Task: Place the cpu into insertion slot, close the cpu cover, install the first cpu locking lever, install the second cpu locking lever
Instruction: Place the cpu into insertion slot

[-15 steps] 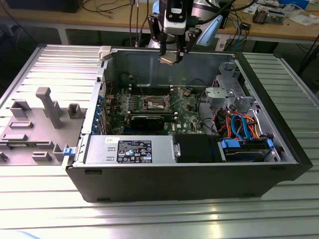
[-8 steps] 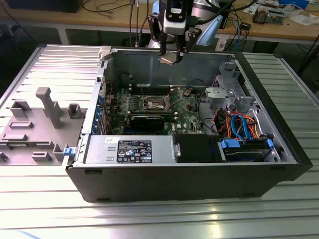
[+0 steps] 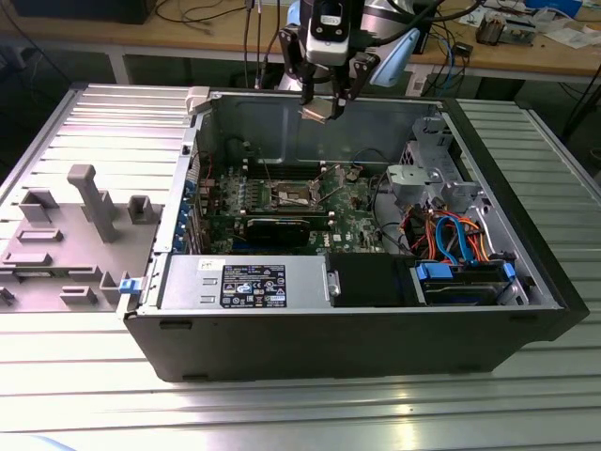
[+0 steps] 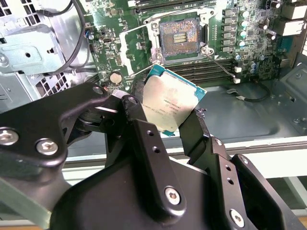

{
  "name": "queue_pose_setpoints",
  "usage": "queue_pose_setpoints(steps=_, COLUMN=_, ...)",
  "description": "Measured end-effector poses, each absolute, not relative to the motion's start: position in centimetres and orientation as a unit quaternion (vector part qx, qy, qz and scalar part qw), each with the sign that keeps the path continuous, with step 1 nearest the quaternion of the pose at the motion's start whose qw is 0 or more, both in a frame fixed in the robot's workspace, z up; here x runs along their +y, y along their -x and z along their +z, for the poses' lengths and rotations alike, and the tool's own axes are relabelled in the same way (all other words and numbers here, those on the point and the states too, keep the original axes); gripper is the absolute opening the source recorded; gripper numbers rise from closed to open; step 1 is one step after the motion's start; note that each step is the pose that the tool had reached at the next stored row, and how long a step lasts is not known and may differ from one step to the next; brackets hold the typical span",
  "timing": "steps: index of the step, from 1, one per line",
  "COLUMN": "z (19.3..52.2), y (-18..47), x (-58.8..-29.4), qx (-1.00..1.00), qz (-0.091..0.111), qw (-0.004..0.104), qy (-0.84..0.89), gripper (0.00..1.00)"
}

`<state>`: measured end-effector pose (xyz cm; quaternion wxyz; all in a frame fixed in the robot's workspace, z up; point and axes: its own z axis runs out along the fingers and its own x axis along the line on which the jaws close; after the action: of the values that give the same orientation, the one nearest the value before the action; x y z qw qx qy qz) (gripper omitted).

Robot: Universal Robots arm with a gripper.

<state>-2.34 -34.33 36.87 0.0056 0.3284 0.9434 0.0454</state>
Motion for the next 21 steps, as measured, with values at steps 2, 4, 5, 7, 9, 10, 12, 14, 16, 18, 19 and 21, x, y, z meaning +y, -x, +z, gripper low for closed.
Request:
queue_pose_setpoints(steps=2, z=36.86, y=2.34, x=-34.33, qx=0.942, qz=0.045, qw=0.006, qy=-0.332, gripper=0.54)
queue_pose_setpoints(steps=4, z=36.86, y=2.34, x=-34.33, qx=0.939, qz=0.045, qw=0.006, qy=-0.341, gripper=0.54)
queue_pose_setpoints(steps=5, z=36.87, y=2.34, x=-34.33, qx=0.938, qz=0.045, qw=0.006, qy=-0.343, gripper=0.54)
queue_pose_setpoints(steps=7, z=36.87, y=2.34, x=-34.33, qx=0.937, qz=0.045, qw=0.006, qy=-0.347, gripper=0.54)
queue_pose_setpoints(steps=9, z=36.87, y=2.34, x=-34.33, qx=0.936, qz=0.045, qw=0.007, qy=-0.349, gripper=0.54)
queue_pose_setpoints(steps=10, z=36.87, y=2.34, x=-34.33, qx=0.935, qz=0.045, qw=0.007, qy=-0.351, gripper=0.54)
queue_pose_setpoints(steps=12, z=36.87, y=2.34, x=-34.33, qx=0.935, qz=0.045, qw=0.007, qy=-0.352, gripper=0.54)
queue_pose_setpoints(steps=14, z=36.87, y=2.34, x=-34.33, qx=0.935, qz=0.045, qw=0.007, qy=-0.353, gripper=0.54)
queue_pose_setpoints(steps=16, z=36.87, y=2.34, x=-34.33, qx=0.935, qz=0.045, qw=0.007, qy=-0.353, gripper=0.54)
queue_pose_setpoints(steps=18, z=36.87, y=2.34, x=-34.33, qx=0.935, qz=0.045, qw=0.007, qy=-0.353, gripper=0.54)
queue_pose_setpoints(steps=19, z=36.86, y=2.34, x=-34.33, qx=0.935, qz=0.045, qw=0.007, qy=-0.353, gripper=0.54)
queue_pose_setpoints(steps=21, z=36.87, y=2.34, x=-34.33, qx=0.935, qz=0.045, qw=0.007, qy=-0.353, gripper=0.54)
